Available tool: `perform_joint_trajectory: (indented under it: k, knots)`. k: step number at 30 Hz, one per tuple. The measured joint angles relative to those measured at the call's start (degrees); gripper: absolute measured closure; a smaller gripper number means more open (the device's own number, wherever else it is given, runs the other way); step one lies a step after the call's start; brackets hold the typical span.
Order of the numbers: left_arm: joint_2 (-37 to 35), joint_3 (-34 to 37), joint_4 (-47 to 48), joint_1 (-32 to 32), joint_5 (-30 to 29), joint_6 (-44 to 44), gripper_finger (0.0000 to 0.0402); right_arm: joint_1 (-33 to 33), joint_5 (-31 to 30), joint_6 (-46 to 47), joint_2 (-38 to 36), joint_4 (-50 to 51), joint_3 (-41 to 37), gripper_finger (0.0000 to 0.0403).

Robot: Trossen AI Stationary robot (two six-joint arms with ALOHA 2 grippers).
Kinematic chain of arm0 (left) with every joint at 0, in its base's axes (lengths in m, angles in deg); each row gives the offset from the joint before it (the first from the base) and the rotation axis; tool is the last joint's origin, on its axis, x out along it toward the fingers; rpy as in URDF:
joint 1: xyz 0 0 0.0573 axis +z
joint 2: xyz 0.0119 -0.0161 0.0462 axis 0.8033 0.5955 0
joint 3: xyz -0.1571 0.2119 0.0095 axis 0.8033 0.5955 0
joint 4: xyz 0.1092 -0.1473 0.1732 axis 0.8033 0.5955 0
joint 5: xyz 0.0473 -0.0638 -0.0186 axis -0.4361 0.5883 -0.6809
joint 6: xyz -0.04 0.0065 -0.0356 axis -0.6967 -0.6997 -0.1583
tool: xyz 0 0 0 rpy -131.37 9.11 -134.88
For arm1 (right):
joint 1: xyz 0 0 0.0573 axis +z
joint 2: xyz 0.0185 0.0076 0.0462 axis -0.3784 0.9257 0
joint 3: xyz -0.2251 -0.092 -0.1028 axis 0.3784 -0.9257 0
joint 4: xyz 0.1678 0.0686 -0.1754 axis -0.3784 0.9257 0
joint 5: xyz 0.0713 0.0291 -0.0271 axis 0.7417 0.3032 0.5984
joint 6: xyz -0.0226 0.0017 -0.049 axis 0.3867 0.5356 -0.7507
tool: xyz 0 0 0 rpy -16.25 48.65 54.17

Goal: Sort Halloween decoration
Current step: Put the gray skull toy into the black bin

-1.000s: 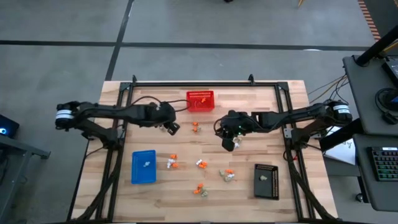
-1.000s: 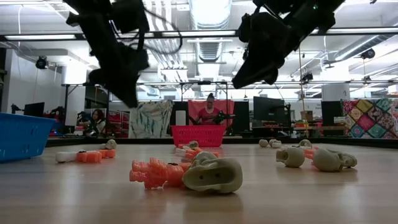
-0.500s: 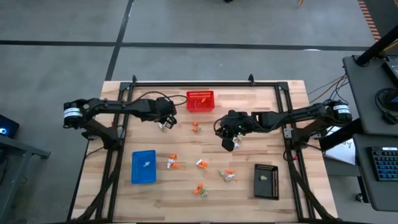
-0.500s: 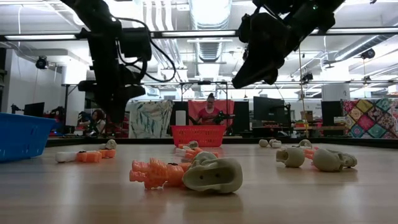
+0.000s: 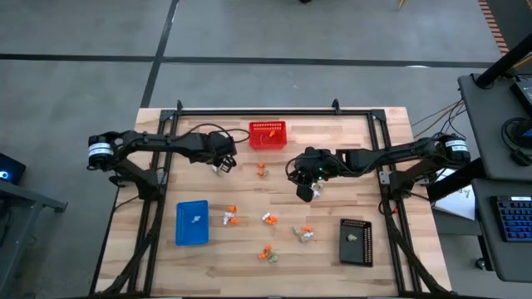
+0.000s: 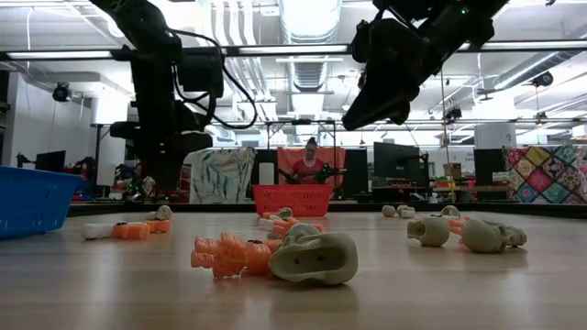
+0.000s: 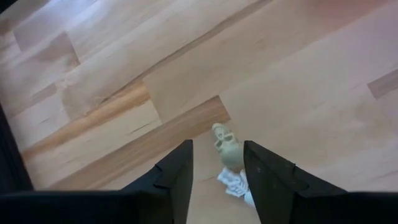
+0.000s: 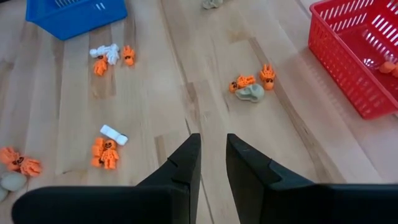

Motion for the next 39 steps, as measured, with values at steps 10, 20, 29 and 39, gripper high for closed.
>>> perform_joint_trajectory:
  k: [10, 20, 29, 39]
  knots:
    - [0.0, 2.32, -2.26, -0.46, 0.14, -1.39, 0.024, -0.02, -0.02, -0.02, 0.0, -0.03, 0.0, 0.0338]
    - [0.0, 5.69, -7.07, -0.55, 1.16, -1.61, 0.0239, -0.02, -0.02, 0.0, 0.02, -0.49, 0.02, 0.0338]
    - [0.0, 7.29, -10.82, -0.66, 1.18, -1.79, 0.0239, -0.02, -0.02, 0.04, 0.02, -1.26, 0.04, 0.0337]
    - [0.0, 10.63, -15.05, -0.66, 1.16, -2.01, 0.0239, -0.02, -0.02, 0.13, 0.02, -1.29, 0.07, 0.0339]
